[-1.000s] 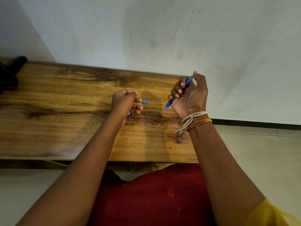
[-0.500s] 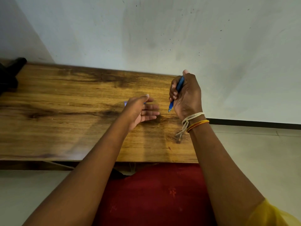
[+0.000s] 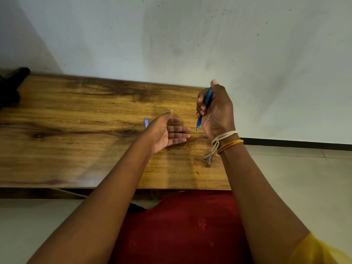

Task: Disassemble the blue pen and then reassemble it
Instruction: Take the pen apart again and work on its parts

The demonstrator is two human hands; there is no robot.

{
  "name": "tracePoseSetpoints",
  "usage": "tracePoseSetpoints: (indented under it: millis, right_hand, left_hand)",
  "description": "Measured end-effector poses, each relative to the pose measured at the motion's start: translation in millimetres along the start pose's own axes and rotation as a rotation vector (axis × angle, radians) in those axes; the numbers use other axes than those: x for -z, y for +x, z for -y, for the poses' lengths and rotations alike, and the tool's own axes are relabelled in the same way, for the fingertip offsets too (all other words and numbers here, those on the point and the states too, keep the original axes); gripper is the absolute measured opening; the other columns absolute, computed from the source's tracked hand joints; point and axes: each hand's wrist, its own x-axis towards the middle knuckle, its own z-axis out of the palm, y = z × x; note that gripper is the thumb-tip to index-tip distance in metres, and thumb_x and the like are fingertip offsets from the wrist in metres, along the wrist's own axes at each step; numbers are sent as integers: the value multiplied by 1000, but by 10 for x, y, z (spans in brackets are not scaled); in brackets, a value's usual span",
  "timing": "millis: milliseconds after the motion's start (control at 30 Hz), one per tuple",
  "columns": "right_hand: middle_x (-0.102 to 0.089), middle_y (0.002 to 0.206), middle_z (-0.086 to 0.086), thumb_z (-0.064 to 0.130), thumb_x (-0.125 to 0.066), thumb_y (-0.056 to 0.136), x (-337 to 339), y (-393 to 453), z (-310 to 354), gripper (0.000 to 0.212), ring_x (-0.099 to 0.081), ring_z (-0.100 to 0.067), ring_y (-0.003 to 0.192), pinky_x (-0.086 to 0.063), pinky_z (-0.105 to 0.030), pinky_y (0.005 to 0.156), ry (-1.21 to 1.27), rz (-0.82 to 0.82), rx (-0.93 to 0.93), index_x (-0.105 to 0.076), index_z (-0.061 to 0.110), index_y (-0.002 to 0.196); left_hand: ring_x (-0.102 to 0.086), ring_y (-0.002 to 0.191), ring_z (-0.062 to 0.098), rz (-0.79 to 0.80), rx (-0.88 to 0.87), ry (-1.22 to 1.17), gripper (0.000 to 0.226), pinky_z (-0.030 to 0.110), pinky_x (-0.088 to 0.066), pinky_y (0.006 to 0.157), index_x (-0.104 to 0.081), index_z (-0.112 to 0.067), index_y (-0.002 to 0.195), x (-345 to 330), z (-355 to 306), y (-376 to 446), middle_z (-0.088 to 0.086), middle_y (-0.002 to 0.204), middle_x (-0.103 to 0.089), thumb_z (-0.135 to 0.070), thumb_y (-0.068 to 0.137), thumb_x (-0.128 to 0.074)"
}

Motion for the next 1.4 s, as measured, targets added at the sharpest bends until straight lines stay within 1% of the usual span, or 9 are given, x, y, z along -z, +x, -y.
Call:
tracePoseSetpoints:
  millis: [100, 300, 433, 533, 600, 767, 1167, 1300, 1400]
  right_hand:
    - [-44, 48, 3, 42, -36, 100, 0, -2, -3, 54, -28, -15, 49, -23, -30, 54, 11, -5, 13, -51, 9, 59]
    - [-35, 45, 2, 42, -35, 100, -5, -13, 3, 55, -26, -15, 48, -25, -29, 52, 6, -14, -6, -48, 10, 56]
    - [-35, 45, 2, 41, -36, 99, -11, -20, -10, 54, -26, -15, 48, -23, -30, 52, -19, -8, -15, -48, 11, 57]
    - [-34, 45, 2, 39, -36, 99, -11, -26, -15, 52, -25, -15, 48, -22, -31, 53, -39, 1, -21, -47, 11, 57]
    - [-35, 46, 2, 41, -35, 99, -16, -30, -16, 54, -26, -15, 48, -22, -31, 53, -28, 0, -13, -48, 11, 57]
    - [-34, 47, 1, 41, -36, 99, -22, -43, -19, 53, -26, -15, 49, -23, -30, 52, -30, -3, -27, -48, 12, 56]
    - [-34, 47, 1, 41, -33, 100, -34, -44, -17, 56, -26, -15, 48, -24, -29, 51, 5, -4, -3, -45, 12, 55]
    - [-33, 46, 1, 42, -33, 100, -42, -43, -18, 56, -25, -15, 48, -24, -30, 52, 22, -1, -22, -45, 12, 54]
    - [-32, 47, 0, 44, -31, 100, -43, -39, -7, 55, -24, -15, 49, -24, -30, 52, 72, 3, -33, -44, 11, 57]
  left_hand:
    - [-69, 89, 36, 2, 0, 0, 42, 38, -57, 74, -55, -5, 112, -3, 1, 5, 26, 106, -68, -40, 102, -35]
    - [-69, 89, 35, 2, 0, 7, 42, 39, -56, 76, -55, -5, 110, -10, 11, -4, 25, 104, -68, -40, 102, -34]
    - [-69, 88, 35, 3, -4, 6, 41, 39, -57, 75, -55, -5, 110, 0, 13, -11, 26, 105, -67, -40, 102, -34]
    - [-69, 87, 35, 3, -4, 2, 43, 38, -58, 73, -55, -4, 114, -1, 20, -16, 26, 104, -68, -40, 101, -34]
    - [-69, 87, 35, 3, -8, 2, 44, 38, -58, 73, -54, -3, 116, -2, 19, -18, 26, 104, -68, -39, 102, -34]
    - [-69, 88, 35, -1, -12, 7, 42, 40, -56, 77, -55, -4, 112, 4, 13, -32, 26, 104, -68, -39, 102, -33]
    - [-69, 85, 34, 0, -16, 19, 41, 39, -57, 74, -56, -5, 108, 15, 17, -32, 24, 99, -69, -39, 102, -33]
    - [-69, 87, 35, -1, -14, 17, 42, 39, -57, 74, -56, -4, 111, 22, 21, -25, 25, 102, -68, -39, 102, -33]
    - [-69, 87, 36, 10, -5, -3, 42, 40, -57, 75, -56, -5, 110, 24, 27, -23, 25, 99, -69, -39, 102, -34]
